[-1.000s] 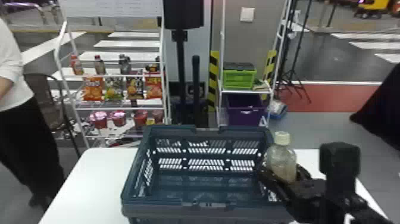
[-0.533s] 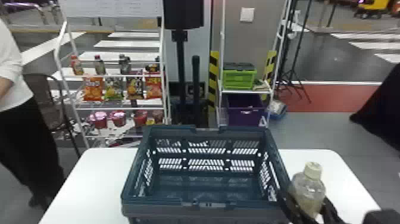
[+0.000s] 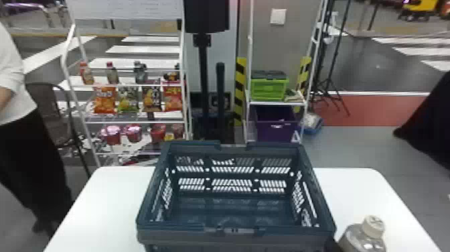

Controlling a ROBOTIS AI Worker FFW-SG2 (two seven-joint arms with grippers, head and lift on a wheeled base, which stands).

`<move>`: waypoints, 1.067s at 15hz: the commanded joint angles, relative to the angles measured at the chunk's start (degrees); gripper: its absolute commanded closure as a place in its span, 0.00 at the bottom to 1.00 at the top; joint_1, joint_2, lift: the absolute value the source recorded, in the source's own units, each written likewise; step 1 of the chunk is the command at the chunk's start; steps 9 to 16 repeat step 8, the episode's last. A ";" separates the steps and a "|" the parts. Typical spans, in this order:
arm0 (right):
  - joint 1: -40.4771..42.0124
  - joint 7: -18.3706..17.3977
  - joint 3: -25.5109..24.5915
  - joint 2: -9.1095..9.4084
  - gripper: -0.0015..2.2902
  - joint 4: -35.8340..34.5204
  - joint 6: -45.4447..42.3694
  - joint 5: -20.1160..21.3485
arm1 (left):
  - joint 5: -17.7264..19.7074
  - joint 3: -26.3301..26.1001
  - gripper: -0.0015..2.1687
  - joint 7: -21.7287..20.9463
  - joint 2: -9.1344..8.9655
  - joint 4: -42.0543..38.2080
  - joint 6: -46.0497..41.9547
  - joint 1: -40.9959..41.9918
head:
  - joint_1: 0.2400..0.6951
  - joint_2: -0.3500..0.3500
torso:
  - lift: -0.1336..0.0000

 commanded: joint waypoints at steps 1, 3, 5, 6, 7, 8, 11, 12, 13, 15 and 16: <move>0.83 0.00 0.04 0.03 0.75 0.44 -2.36 0.00 | -0.01 0.00 0.07 0.00 0.08 0.14 0.00 0.00 | 0.57 0.50 | 1.00; 1.27 0.00 -0.04 0.03 0.75 0.61 -2.54 0.09 | -0.01 0.00 0.07 0.00 0.08 0.23 0.00 0.00 | 0.57 0.50 | 1.00; 1.97 0.00 -0.04 0.03 0.75 1.05 -3.77 0.18 | -0.01 0.00 0.07 0.00 0.08 0.23 0.00 0.00 | 0.57 0.50 | 1.00; 2.23 0.00 -0.04 0.12 0.75 1.14 -4.47 0.35 | -0.01 0.00 0.07 0.00 0.08 0.23 0.00 0.00 | 0.57 0.50 | 1.00; 2.50 0.00 -0.04 0.12 0.75 1.23 -4.65 0.61 | -0.01 0.00 0.07 0.00 0.08 0.23 0.00 0.00 | 0.57 0.50 | 1.00; 2.58 0.00 -0.13 0.03 0.75 1.40 -4.65 0.97 | -0.01 0.00 0.07 0.00 0.08 0.23 0.00 -0.09 | 0.57 0.50 | 1.00; 2.58 0.00 -0.13 0.03 0.75 1.40 -4.65 0.97 | -0.01 0.00 0.07 0.00 0.08 0.23 0.00 -0.09 | 0.57 0.50 | 1.00; 2.58 0.00 -0.13 0.03 0.75 1.40 -4.65 0.97 | -0.01 0.00 0.07 0.00 0.08 0.23 0.00 -0.09 | 0.57 0.50 | 1.00; 2.58 0.00 -0.13 0.03 0.75 1.40 -4.65 0.97 | -0.01 0.00 0.07 0.00 0.08 0.23 0.00 -0.09 | 0.57 0.50 | 1.00; 2.58 0.00 -0.13 0.03 0.75 1.40 -4.65 0.97 | -0.01 0.00 0.07 0.00 0.08 0.23 0.00 -0.09 | 0.57 0.50 | 1.00; 2.58 0.00 -0.13 0.03 0.75 1.40 -4.65 0.97 | -0.01 0.00 0.07 0.00 0.08 0.23 0.00 -0.09 | 0.57 0.50 | 1.00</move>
